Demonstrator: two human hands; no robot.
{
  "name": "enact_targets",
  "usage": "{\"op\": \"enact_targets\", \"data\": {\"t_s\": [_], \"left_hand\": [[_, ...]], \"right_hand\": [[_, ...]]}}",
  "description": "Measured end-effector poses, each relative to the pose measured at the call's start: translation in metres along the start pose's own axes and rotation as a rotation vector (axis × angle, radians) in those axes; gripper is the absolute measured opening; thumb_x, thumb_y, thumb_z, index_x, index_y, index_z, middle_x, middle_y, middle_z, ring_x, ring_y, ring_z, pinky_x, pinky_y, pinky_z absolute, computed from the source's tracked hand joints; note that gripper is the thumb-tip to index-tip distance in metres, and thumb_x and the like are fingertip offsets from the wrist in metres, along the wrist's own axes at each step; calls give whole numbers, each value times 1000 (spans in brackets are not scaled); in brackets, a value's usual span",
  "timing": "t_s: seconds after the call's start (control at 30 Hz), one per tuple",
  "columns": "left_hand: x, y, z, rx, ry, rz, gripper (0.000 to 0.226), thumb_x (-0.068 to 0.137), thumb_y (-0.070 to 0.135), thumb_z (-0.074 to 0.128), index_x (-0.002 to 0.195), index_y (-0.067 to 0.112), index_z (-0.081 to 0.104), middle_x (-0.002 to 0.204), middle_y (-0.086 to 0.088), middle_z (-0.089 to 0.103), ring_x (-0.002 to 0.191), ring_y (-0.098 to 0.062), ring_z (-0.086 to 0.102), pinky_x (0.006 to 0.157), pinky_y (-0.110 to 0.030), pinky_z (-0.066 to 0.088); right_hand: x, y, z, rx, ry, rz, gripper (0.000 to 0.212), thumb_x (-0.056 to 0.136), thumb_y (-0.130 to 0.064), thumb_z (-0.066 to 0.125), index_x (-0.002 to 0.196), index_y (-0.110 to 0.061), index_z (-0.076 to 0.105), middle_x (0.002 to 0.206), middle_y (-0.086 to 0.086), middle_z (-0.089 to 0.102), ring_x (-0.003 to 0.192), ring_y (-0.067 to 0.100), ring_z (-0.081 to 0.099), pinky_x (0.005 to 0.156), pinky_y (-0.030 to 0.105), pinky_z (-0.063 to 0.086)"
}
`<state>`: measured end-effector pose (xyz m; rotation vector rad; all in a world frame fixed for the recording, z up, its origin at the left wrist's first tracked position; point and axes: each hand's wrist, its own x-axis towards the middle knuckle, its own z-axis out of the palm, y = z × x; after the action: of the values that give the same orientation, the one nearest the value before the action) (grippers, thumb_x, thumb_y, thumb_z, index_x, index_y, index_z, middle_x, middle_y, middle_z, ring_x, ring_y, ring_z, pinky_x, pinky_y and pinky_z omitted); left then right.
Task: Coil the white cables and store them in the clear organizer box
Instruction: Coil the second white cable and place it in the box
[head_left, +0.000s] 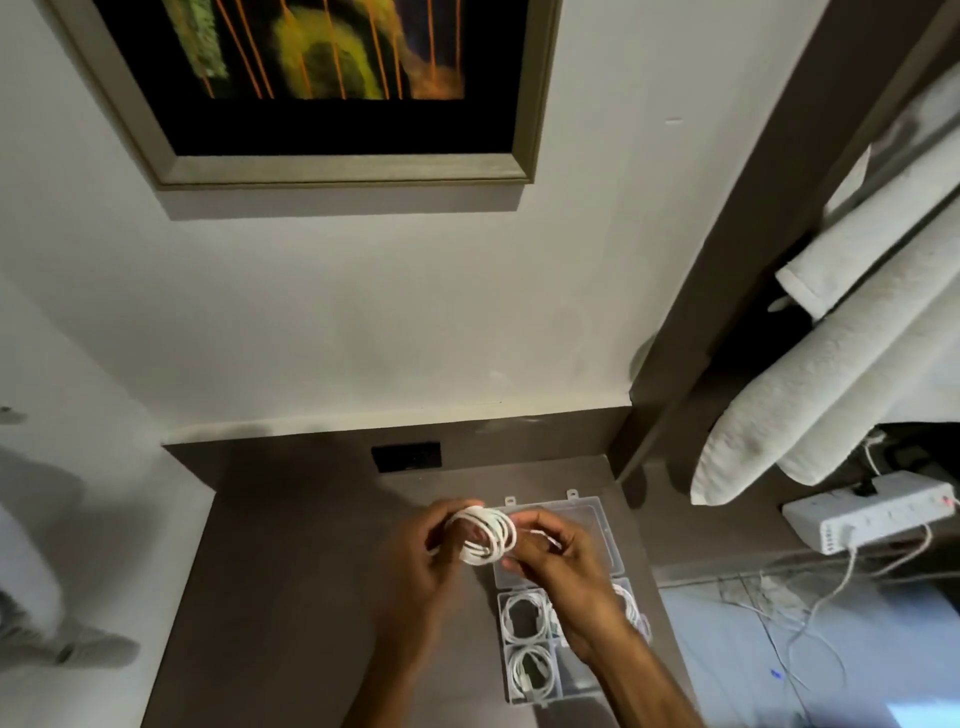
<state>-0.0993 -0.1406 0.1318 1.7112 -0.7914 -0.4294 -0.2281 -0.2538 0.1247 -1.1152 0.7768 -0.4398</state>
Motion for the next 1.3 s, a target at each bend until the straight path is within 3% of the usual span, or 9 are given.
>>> {"op": "enact_targets", "data": {"t_s": [0.13, 0.23, 0.43, 0.57, 0.77, 0.87, 0.97, 1.1, 1.3], "left_hand": [[0, -2, 30, 290, 30, 22, 34, 98, 2, 58, 128, 13, 69, 114, -7, 76, 92, -7, 68, 82, 5, 43], [-5, -4, 51, 432, -72, -25, 46, 102, 10, 53, 147, 20, 50, 125, -5, 68, 96, -6, 63, 74, 3, 39], [-8, -23, 82, 480, -279, -57, 50, 102, 7, 51, 150, 20, 46, 136, -2, 64, 107, -6, 61, 76, 8, 37], [-8, -51, 92, 137, -304, -231, 35, 101, 13, 59, 135, 17, 57, 132, -8, 69, 109, -19, 71, 89, -31, 61], [-30, -96, 109, -414, -419, -674, 30, 94, 6, 68, 120, 21, 70, 116, -4, 79, 103, -14, 76, 81, -23, 62], [-47, -115, 127, -230, -396, -632, 39, 90, -3, 70, 125, 12, 64, 104, -6, 78, 87, -3, 76, 72, -15, 59], [-64, -129, 151, 37, -347, -562, 26, 84, 1, 78, 107, 9, 69, 102, -15, 78, 85, -20, 75, 79, -34, 62], [-80, -136, 168, 435, -360, -415, 17, 86, 24, 78, 101, 23, 72, 93, 7, 81, 82, -6, 72, 69, -11, 48], [-94, -139, 182, 646, -390, -290, 27, 93, 21, 70, 120, 20, 70, 120, -1, 69, 103, -20, 70, 85, -23, 56]], "right_hand": [[-6, 17, -11, 48, 71, 61, 25, 105, -24, 63, 105, -13, 86, 105, 12, 85, 97, 21, 81, 91, 34, 64], [-12, 22, -23, 16, 59, 72, 28, 102, -37, 66, 107, -16, 85, 105, 13, 85, 101, 19, 80, 92, 33, 63], [-13, 42, -43, 83, 197, 95, 19, 90, -10, 82, 108, -10, 79, 95, 27, 80, 88, 40, 75, 85, 43, 57], [-14, 58, -59, 207, 291, 149, 30, 89, -4, 81, 117, -4, 73, 103, 27, 81, 87, 30, 77, 76, 32, 63], [-15, 92, -90, 286, 438, 190, 23, 90, 2, 77, 113, 1, 77, 101, 19, 83, 78, 17, 82, 61, 21, 63], [-24, 121, -105, 179, 519, 251, 23, 89, 1, 80, 112, 3, 77, 87, 14, 82, 74, 19, 80, 62, 23, 65], [-32, 155, -120, -165, 614, 277, 19, 88, -8, 85, 105, -2, 80, 79, 12, 82, 77, 31, 80, 72, 38, 68], [-39, 186, -130, -472, 636, 317, 4, 87, -14, 87, 90, -12, 84, 79, 9, 84, 85, 32, 81, 87, 50, 64], [-40, 198, -129, -667, 684, 311, 17, 89, -18, 86, 87, -20, 69, 73, -12, 76, 63, -4, 69, 62, 22, 61]]}}
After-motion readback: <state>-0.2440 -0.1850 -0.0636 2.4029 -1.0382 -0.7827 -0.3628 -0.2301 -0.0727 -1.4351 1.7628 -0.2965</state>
